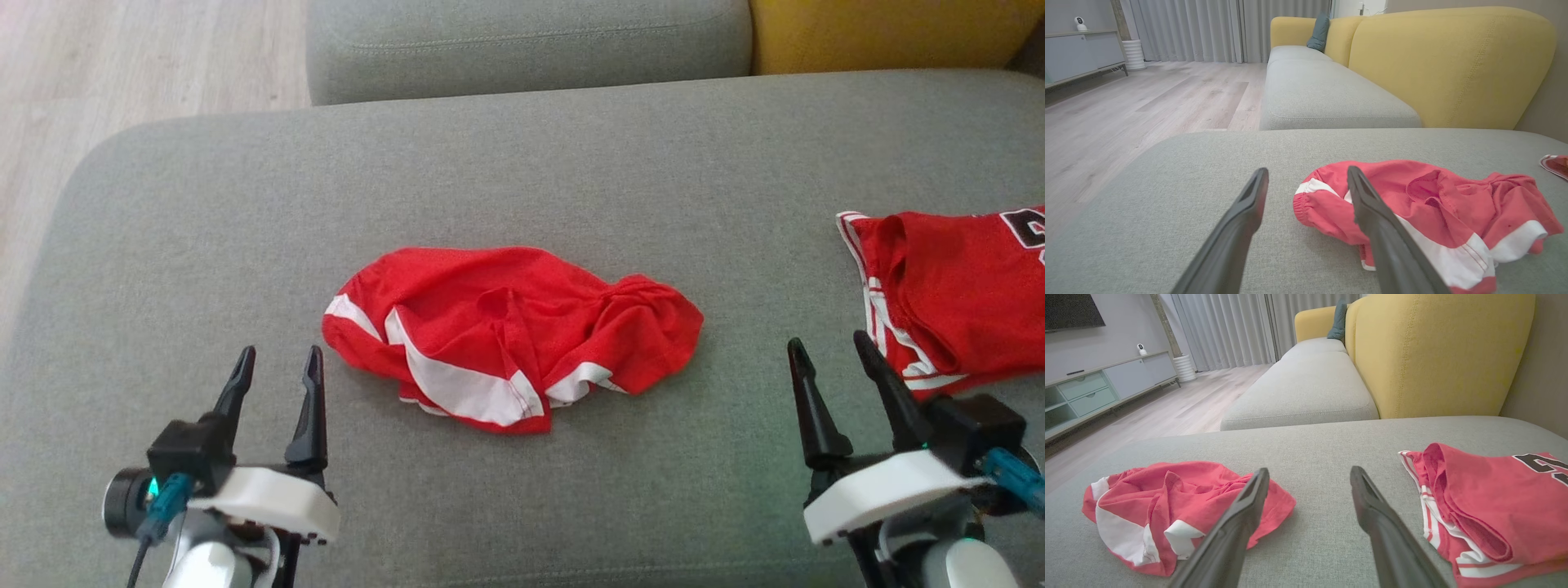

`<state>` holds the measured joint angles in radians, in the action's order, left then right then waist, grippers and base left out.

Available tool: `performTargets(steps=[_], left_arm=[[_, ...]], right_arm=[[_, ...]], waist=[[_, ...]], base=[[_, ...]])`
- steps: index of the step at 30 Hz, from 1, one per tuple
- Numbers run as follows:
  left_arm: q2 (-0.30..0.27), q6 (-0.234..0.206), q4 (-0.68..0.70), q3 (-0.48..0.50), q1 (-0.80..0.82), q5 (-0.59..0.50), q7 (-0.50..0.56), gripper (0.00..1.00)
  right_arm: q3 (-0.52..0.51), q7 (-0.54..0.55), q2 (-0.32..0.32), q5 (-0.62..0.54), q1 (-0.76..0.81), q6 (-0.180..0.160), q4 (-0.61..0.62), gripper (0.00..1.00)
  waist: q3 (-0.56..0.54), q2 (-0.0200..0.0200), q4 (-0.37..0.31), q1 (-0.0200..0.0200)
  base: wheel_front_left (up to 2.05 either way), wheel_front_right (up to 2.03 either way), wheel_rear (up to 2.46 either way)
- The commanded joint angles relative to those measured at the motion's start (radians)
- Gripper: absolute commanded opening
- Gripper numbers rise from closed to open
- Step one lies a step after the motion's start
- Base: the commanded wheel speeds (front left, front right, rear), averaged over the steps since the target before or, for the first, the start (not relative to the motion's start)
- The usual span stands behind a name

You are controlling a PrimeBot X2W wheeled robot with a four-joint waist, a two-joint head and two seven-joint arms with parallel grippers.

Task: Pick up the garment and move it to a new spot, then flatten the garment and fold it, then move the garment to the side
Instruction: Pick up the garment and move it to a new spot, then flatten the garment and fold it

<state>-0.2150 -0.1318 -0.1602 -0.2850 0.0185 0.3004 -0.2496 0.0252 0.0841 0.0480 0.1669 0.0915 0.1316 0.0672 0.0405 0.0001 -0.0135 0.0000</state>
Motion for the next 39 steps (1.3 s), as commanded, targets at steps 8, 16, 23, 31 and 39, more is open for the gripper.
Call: performTargets(steps=[8,16,23,31,39], left_arm=[[-0.013,0.001,0.044,0.033,0.034,-0.019,-0.012,1.0],[-0.01,0.001,0.041,0.028,0.044,-0.027,-0.012,1.0],[-0.006,0.006,0.049,0.021,0.072,-0.037,-0.012,1.0],[0.016,0.013,0.06,0.015,0.115,-0.048,-0.012,1.0],[0.058,0.029,0.066,0.012,0.153,-0.068,-0.012,1.0]], right_arm=[[0.02,0.009,0.015,-0.005,-0.023,-0.001,0.047,1.0],[0.018,0.01,0.014,-0.009,-0.023,-0.001,0.047,1.0],[0.102,0.036,0.034,-0.001,-0.052,-0.001,0.039,1.0],[0.339,0.097,0.073,0.067,-0.144,-0.001,-0.06,1.0],[0.491,0.091,0.089,0.131,-0.29,-0.001,-0.237,1.0]], waist=[[0.0,-0.0001,0.004,0.0],[0.007,-0.0001,0.013,0.0],[0.027,-0.0001,0.044,0.0],[0.069,-0.0001,0.099,0.0],[0.107,-0.0001,0.176,0.0]], base=[[0.0,0.0,0.0],[0.0,0.0,0.0],[0.0,0.0,0.0],[0.0,0.0,0.0],[0.0,0.0,0.0]])
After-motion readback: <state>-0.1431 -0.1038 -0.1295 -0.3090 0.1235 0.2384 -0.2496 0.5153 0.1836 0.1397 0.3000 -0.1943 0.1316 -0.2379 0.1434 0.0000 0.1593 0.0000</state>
